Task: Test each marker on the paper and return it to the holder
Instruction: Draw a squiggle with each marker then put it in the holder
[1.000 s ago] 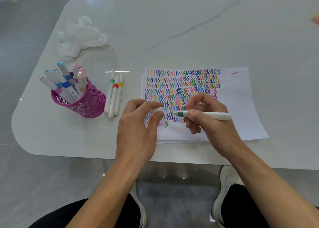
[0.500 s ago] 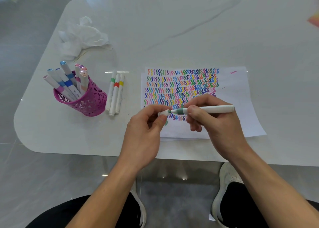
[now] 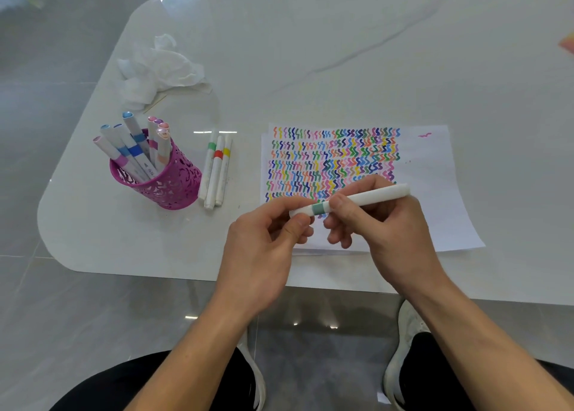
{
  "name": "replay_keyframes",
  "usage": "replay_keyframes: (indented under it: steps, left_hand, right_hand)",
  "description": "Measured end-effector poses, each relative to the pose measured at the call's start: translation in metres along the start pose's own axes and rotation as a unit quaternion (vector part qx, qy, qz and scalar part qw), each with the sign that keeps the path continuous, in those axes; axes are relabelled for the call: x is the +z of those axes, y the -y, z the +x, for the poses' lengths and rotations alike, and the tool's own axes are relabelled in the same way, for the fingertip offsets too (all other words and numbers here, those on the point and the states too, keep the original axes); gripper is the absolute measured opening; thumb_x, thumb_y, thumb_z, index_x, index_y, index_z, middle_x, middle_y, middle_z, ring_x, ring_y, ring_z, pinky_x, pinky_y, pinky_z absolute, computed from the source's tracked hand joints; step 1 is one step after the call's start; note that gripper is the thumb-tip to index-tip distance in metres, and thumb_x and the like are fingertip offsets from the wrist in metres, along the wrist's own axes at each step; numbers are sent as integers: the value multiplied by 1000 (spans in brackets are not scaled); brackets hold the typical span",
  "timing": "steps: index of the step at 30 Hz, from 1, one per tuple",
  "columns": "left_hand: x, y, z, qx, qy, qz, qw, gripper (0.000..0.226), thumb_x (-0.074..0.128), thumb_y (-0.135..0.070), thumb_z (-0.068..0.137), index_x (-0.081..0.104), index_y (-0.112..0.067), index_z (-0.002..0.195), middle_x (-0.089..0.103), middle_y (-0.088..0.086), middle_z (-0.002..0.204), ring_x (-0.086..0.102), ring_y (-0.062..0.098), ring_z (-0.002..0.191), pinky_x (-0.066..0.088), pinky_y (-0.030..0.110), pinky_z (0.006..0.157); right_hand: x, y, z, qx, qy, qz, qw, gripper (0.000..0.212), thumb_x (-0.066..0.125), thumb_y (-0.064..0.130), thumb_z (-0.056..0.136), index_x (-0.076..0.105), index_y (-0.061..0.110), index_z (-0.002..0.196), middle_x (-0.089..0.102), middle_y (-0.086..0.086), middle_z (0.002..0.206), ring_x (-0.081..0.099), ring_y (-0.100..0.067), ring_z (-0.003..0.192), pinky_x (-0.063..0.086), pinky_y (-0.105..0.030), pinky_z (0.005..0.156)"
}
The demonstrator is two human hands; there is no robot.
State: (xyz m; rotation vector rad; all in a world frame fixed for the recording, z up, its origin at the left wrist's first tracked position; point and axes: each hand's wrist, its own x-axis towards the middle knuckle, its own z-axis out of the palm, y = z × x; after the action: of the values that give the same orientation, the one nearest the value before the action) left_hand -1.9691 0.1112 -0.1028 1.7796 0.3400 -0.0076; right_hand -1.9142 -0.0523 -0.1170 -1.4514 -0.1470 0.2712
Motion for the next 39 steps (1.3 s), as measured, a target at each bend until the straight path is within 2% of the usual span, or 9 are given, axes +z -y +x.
replay_keyframes:
  steps: [7, 10, 12, 15, 17, 23, 27, 31, 39]
  left_hand:
    - [-6, -2, 0, -4, -27, -70, 997, 17, 69, -8, 91, 77, -20, 102, 76, 2, 77, 74, 14, 71, 57, 20, 71]
    - [-10, -4, -1, -3, -33, -66, 997, 16, 70, -7, 90, 77, -16, 102, 76, 2, 75, 73, 14, 68, 55, 17, 68]
    - [-15, -7, 1, 6, -28, -62, 998, 14, 72, -10, 89, 76, -17, 100, 75, 1, 76, 72, 15, 70, 55, 18, 68]
    - [-27, -14, 4, 33, -39, -73, 996, 12, 76, -17, 86, 76, -22, 97, 74, -1, 80, 69, 12, 74, 57, 23, 71]
    - [-34, -16, 7, 50, -78, -92, 991, 13, 79, -19, 83, 75, -24, 94, 74, -4, 83, 66, 8, 75, 56, 22, 70]
    - [-54, -16, 9, 98, -210, -91, 969, 18, 79, -18, 84, 73, -16, 101, 76, -5, 94, 71, 7, 88, 55, 18, 79]
    - [-64, -19, 5, 169, -293, -57, 939, 17, 74, -13, 89, 68, -13, 105, 75, -2, 106, 71, 14, 103, 57, 28, 88]
    - [-77, -22, 6, 227, -393, -40, 890, 18, 73, -10, 91, 67, -17, 105, 74, 7, 108, 71, 21, 103, 58, 36, 88]
    - [-93, -15, 11, 268, -455, 22, 849, 26, 68, -19, 96, 65, -13, 122, 70, 13, 117, 69, 23, 108, 56, 40, 93]
  right_hand:
    - [9, 2, 1, 16, 17, 68, 997, 12, 69, 12, 94, 65, 2, 88, 74, -17, 72, 71, -29, 57, 54, -29, 52]
    - [14, -2, 2, 24, 28, 84, 996, 10, 69, 15, 94, 70, 10, 86, 74, -17, 73, 71, -29, 59, 55, -29, 54]
    - [16, -4, 3, 39, 44, 102, 993, 9, 75, 25, 92, 74, 18, 87, 75, -17, 77, 72, -29, 63, 56, -30, 58]
    - [17, -4, 6, 58, 66, 97, 991, 32, 84, 50, 82, 78, 21, 93, 75, -16, 80, 71, -29, 66, 57, -31, 62]
    - [17, -6, 7, 66, 50, 92, 992, 39, 85, 54, 79, 78, 21, 96, 75, -15, 79, 70, -28, 63, 56, -29, 60]
    - [11, -16, 13, 72, -18, 15, 997, 17, 77, 33, 93, 73, 16, 96, 75, -12, 76, 68, -24, 59, 54, -25, 55]
    - [5, -29, 14, 86, -66, -116, 987, 19, 71, 33, 99, 72, 17, 89, 72, -4, 65, 58, -13, 47, 46, -19, 46]
    - [2, -36, 15, 103, -87, -138, 981, 21, 70, 30, 99, 71, 15, 85, 69, -5, 58, 51, -11, 39, 42, -18, 41]
    - [3, -40, 15, 108, -78, -167, 977, 21, 68, 28, 100, 71, 16, 83, 71, -3, 61, 55, -10, 41, 44, -16, 43]
